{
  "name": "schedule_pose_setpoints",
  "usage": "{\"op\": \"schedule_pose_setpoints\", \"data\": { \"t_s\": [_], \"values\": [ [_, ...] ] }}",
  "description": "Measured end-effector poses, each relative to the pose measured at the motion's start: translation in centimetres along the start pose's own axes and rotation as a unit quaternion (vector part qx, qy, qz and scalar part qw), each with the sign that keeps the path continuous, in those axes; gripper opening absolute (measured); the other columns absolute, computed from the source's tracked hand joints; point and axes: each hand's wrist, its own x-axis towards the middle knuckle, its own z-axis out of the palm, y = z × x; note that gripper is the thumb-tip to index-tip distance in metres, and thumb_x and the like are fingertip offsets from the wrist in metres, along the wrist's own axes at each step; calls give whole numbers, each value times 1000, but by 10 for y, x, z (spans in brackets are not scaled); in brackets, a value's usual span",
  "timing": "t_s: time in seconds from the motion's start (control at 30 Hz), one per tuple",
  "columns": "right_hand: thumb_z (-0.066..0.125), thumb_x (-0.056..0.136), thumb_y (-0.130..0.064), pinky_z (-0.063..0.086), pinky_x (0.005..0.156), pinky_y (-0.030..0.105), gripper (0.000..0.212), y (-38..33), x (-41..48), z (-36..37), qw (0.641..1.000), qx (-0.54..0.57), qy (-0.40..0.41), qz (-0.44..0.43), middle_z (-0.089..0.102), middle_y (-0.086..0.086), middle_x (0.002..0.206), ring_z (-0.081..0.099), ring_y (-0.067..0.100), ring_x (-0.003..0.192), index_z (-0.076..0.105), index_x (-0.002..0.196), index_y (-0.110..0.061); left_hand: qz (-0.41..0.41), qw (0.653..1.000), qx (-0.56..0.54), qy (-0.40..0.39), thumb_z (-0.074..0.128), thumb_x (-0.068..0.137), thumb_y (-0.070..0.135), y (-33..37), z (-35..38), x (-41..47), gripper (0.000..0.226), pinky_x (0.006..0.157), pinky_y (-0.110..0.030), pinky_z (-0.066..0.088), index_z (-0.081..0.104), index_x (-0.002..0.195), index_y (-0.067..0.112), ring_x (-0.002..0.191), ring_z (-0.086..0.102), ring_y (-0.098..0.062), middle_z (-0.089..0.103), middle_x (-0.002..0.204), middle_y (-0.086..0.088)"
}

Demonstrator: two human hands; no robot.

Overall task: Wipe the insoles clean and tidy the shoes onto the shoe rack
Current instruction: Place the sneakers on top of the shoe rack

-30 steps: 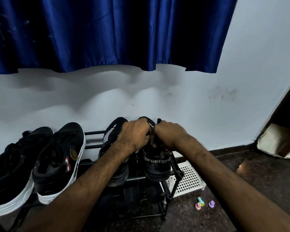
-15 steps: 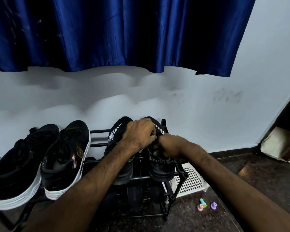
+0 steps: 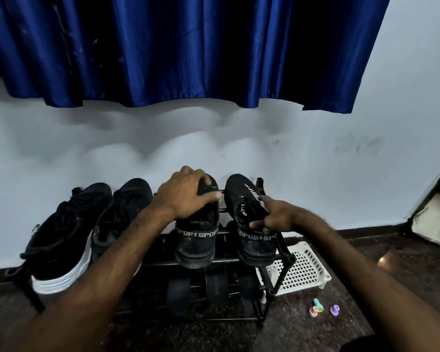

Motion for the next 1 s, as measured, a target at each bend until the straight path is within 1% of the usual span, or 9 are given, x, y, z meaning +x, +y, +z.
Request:
{"op": "schedule_pose_setpoints", "data": {
  "t_s": [0.1,0.17,0.27,0.37,0.47,0.53,0.63,0.77,1.0],
  "values": [
    [68,79,-8,51,75,29,51,-2,4,6,999,0,36,11,67,10,105,64,25,93,53,127,-14,34,995,35,-86,64,77,69,-17,-3,-22,45,85,-34,44,56,103,34,101,51,-14,52,108,7],
    [57,79,-3,50,77,28,43,-5,2,6,998,-28,62,7,67,13,112,63,28,99,59,121,-10,65,992,53,-96,63,72,75,-18,-5,-31,48,84,-32,45,60,100,35,96,52,-8,55,104,13],
    [53,78,-1,52,80,28,43,-9,2,10,997,-27,74,1,67,12,115,63,28,102,63,119,-10,84,984,92,-126,63,67,81,-17,-8,-39,55,84,-31,49,66,102,38,95,57,-3,62,101,18],
    [54,78,1,53,84,30,44,-19,2,14,997,-19,76,-12,67,11,117,63,28,107,65,120,-8,78,971,151,-167,70,74,65,-16,-5,-44,46,81,-32,49,65,105,32,99,63,-14,68,101,11],
    [56,78,-2,52,76,27,37,-29,4,23,997,-15,70,-26,70,11,108,65,27,98,67,112,-9,66,970,174,-158,71,82,49,-13,1,-46,35,83,-33,47,65,109,28,106,62,-21,69,107,3],
    [61,75,-3,57,80,33,36,-34,5,29,997,-3,67,-37,70,10,107,66,26,95,68,110,-10,59,971,179,-144,70,85,43,-13,1,-47,33,86,-34,47,65,115,28,110,61,-23,69,112,1],
    [62,75,1,55,89,33,48,-43,7,32,995,16,73,-62,69,9,115,65,25,105,67,121,-13,46,975,160,-148,70,88,33,-18,-1,-47,27,85,-34,47,67,113,24,109,62,-25,68,112,-3],
    [61,76,-2,54,89,32,45,-50,10,36,995,4,73,-68,69,10,115,64,26,105,68,119,-14,32,980,113,-163,71,87,25,-27,0,-49,22,86,-35,50,68,107,17,104,64,-28,70,105,-6],
    [63,77,-4,55,86,30,46,-53,12,39,997,-10,61,-50,68,9,117,65,25,103,65,121,-15,21,983,95,-159,72,86,21,-41,1,-51,27,92,-35,50,67,113,19,108,62,-25,68,112,-4]
  ]
}}
